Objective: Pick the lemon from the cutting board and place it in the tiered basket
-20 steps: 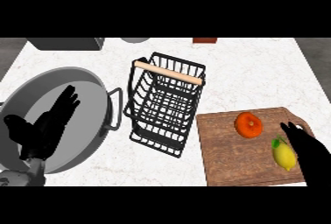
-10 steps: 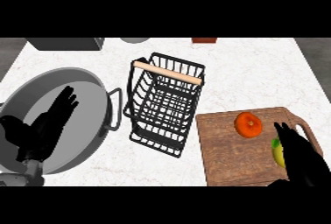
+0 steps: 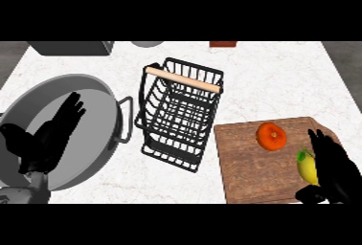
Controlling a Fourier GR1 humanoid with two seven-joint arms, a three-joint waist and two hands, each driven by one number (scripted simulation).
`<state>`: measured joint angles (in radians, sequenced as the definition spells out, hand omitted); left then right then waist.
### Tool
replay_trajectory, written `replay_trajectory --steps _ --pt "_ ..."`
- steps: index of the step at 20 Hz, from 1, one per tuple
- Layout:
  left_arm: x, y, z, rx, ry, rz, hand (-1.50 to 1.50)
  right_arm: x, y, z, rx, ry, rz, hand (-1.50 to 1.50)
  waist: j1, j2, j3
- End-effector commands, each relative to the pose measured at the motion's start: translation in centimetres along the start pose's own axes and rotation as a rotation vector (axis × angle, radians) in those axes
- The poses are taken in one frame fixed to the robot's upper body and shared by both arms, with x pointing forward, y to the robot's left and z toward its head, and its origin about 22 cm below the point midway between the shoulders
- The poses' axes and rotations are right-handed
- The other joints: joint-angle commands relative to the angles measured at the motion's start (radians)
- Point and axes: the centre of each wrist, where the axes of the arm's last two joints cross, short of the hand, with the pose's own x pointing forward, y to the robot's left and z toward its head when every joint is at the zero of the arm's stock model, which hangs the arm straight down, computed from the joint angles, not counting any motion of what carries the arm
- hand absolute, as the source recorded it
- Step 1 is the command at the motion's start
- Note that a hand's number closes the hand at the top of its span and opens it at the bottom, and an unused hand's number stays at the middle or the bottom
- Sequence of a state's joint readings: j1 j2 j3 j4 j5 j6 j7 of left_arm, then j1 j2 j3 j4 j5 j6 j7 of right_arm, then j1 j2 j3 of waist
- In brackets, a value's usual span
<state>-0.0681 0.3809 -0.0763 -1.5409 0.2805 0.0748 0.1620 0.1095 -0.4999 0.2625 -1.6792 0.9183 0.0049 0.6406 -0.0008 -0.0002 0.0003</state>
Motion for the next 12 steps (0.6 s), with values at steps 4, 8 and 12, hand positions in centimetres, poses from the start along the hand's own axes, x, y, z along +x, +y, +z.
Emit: replay_trajectory --steps 4,8,12 --pt "1.0 -0.4 -0.1 -0.007 -0.001 -0.008 0.0 0.6 2.6 -0.8 -0.018 0.018 0.042 -1.5 0.001 0.0 0.0" --pt "0.2 -0.3 0.3 -0.003 0.002 -0.01 0.0 0.3 1.9 -1.2 0.153 0.027 0.04 1.5 0.003 0.0 0.0" --pt "0.3 -0.9 0.7 -0.009 0.01 0.011 0.0 -0.9 2.9 -1.2 0.176 -0.018 0.135 1.5 0.003 0.0 0.0"
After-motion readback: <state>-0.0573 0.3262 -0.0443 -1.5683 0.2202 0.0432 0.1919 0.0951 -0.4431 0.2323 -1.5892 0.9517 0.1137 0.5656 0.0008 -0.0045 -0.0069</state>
